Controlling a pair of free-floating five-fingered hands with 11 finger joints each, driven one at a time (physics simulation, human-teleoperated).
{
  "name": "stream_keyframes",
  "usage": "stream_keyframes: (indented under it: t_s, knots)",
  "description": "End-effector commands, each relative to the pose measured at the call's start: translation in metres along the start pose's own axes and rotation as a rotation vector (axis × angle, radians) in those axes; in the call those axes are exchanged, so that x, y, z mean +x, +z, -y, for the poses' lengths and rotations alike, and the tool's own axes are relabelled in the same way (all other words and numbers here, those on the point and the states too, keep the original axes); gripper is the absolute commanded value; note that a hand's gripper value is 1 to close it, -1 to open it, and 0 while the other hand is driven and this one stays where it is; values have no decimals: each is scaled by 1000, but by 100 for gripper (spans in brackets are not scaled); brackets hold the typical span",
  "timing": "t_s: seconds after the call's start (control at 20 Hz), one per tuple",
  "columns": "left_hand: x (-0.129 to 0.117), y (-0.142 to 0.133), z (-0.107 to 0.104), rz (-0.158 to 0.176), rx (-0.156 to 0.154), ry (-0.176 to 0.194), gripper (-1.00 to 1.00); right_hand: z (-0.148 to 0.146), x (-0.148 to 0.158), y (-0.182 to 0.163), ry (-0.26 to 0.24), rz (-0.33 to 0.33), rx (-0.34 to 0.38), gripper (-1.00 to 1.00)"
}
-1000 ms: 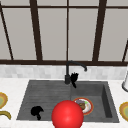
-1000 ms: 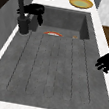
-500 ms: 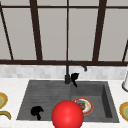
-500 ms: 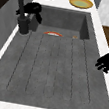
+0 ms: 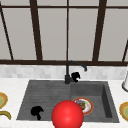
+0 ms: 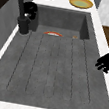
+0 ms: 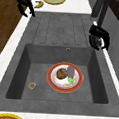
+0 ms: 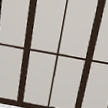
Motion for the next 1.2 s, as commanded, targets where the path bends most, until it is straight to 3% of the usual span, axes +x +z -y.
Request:
stream_keyframes:
  t_s: [0.0, 0.15, 0.25, 0.35, 0.45, 0.85, 1.15]
  knots:
    - [0, 0, 0, 0, 0, 0, 0, -3, 0, 4, -4, 1, 0, 100]
    - [0, 0, 0, 0, 0, 0, 0, 0, 1, 4, 45, -6, -13, 100]
    - [0, 0, 0, 0, 0, 0, 0, 8, 6, -13, 50, -49, 15, 100]
    - [0, 0, 0, 0, 0, 0, 0, 9, 11, -7, 32, -76, 51, 100]
    - [0, 0, 0, 0, 0, 0, 0, 12, 31, -6, 57, 6, 57, 100]
    - [0, 0, 0, 0, 0, 0, 0, 6, 47, -6, 123, -127, -3, 100]
    - [0, 0, 0, 0, 0, 0, 0, 6, 53, -5, 98, -243, -4, 100]
